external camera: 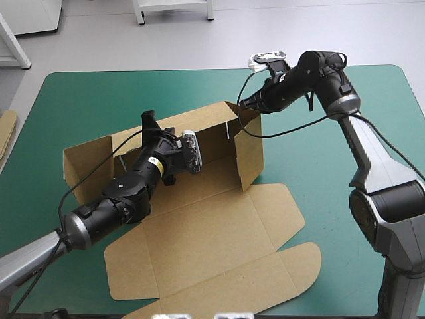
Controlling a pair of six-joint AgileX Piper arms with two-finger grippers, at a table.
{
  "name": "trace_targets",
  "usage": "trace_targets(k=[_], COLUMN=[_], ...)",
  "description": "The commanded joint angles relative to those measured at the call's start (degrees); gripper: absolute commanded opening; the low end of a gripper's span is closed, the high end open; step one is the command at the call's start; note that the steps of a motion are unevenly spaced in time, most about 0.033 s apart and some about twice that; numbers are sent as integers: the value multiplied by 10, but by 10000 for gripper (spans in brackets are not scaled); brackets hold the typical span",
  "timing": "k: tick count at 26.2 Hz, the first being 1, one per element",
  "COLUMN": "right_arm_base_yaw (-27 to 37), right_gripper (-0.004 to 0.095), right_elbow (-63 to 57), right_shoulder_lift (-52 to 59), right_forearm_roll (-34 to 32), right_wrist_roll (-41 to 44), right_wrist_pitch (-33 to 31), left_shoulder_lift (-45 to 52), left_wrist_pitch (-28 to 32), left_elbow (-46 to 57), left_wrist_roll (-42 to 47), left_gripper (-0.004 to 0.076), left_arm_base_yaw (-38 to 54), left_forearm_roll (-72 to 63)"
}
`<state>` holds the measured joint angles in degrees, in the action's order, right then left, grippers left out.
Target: Fold the box
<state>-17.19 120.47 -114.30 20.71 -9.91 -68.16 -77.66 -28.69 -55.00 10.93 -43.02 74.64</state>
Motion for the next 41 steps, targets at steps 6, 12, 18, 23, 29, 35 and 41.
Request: trace_targets(k=[6,12,18,23,29,35,41], right_arm_base_yaw=[3,3,3,3,3,3,3], right_gripper=[-17,-17,-17,-17,-17,-17,-16], right_elbow=[-12,-181,-326,-453,-558,-578,-580], right_shoulder_lift=[65,144,210,262,299,304,303], right_forearm_roll=[54,94,164,266,447,519,503], right_wrist_roll=[-35,-91,-191,-324,-546,-657,-675], right_wrist_pitch=[43,170,278,375,415,390,377], left_shoulder_lift=[16,16,16,16,16,16,16], left_wrist_pitch=[15,15,17,17,17,17,12], left_elbow=[-14,-14,-14,-14,-14,-14,-14], left_wrist_roll=[23,32,38,39,50,50,51], left_gripper=[-8,-8,-8,-8,-8,-8,-8], left_arm_base_yaw=[1,1,1,1,1,1,1], left_forearm_roll=[12,12,12,11,10,10,10])
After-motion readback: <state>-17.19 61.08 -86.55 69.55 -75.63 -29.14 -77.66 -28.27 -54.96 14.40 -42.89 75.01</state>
